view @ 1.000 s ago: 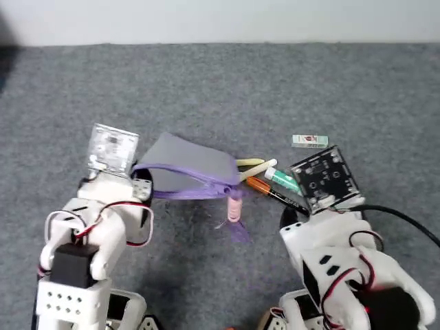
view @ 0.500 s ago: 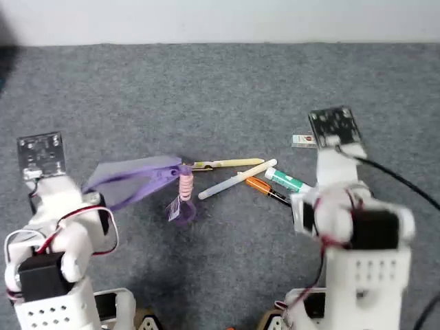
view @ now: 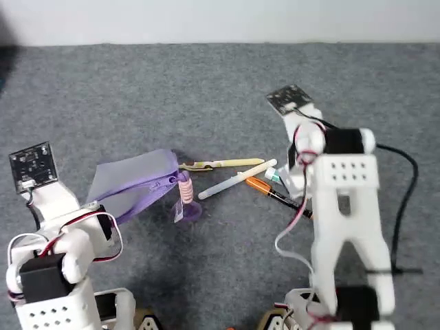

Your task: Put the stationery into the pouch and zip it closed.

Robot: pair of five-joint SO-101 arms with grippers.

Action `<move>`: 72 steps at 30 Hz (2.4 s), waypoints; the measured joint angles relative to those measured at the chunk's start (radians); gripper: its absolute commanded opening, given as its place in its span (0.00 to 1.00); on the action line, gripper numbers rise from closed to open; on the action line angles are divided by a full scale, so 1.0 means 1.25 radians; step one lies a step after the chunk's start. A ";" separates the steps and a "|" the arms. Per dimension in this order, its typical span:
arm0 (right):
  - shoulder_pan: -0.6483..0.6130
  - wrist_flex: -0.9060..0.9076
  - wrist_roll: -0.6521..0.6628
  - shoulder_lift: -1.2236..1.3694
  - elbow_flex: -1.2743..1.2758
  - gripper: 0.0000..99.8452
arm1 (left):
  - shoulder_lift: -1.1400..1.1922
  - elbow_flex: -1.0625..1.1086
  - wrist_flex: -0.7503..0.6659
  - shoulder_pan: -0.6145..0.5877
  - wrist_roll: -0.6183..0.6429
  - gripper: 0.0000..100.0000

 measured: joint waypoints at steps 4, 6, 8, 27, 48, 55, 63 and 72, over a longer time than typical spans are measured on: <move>0.000 -0.061 0.082 0.144 -0.059 0.23 | 0.000 0.000 0.000 0.000 0.000 0.02; 0.001 -0.083 0.108 0.214 -0.095 0.23 | 0.000 0.000 0.000 0.000 0.000 0.02; 0.001 -0.096 0.131 0.279 -0.126 0.23 | 0.000 0.000 0.000 0.000 0.000 0.02; -0.055 -0.123 0.171 0.690 -0.361 0.08 | 0.000 0.000 0.000 0.000 0.000 0.02; -0.054 0.149 0.050 0.395 -0.376 0.01 | 0.000 0.000 0.000 0.000 0.001 0.01; -0.090 0.156 -0.110 0.177 -0.369 0.01 | 0.010 -0.032 0.000 0.000 0.069 0.01; -0.282 0.155 -0.306 -0.114 -0.323 0.01 | 0.010 -0.106 0.000 0.000 0.113 0.01; -0.509 -0.033 -0.518 -0.280 -0.320 0.01 | 0.153 -0.205 0.000 0.000 0.179 0.01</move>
